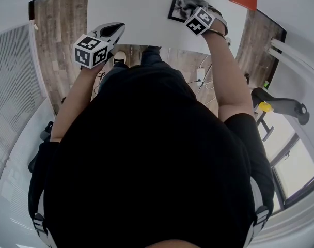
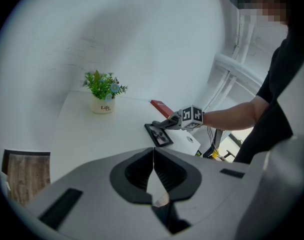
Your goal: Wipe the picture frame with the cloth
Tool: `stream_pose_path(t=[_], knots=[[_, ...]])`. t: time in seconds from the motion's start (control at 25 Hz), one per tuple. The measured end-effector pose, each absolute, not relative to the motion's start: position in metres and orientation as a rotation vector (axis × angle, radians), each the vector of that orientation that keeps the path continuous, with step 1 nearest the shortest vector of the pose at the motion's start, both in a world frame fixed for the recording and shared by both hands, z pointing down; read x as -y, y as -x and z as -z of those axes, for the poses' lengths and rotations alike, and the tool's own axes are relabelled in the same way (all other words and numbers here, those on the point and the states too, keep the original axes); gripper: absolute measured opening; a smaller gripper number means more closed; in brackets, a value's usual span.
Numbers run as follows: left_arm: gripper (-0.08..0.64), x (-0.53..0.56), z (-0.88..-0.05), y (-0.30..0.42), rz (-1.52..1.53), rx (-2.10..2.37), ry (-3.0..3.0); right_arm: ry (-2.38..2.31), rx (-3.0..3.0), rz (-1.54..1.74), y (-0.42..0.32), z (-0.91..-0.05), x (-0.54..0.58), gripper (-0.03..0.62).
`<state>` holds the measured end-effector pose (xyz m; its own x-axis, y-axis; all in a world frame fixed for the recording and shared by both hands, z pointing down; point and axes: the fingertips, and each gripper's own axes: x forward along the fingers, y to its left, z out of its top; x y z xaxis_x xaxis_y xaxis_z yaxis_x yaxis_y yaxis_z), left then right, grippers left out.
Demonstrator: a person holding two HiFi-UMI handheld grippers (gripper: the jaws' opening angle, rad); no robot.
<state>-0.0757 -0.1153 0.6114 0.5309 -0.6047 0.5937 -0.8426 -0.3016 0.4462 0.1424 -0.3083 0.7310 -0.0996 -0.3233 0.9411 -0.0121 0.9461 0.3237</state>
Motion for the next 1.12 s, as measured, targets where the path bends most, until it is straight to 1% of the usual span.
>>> stream_pose_path(t=[1.12], knots=[[0.011, 0.101, -0.609, 0.072, -0.403, 1.151, -2.056, -0.247, 1.631, 0.221, -0.156, -0.740, 0.265, 0.044]])
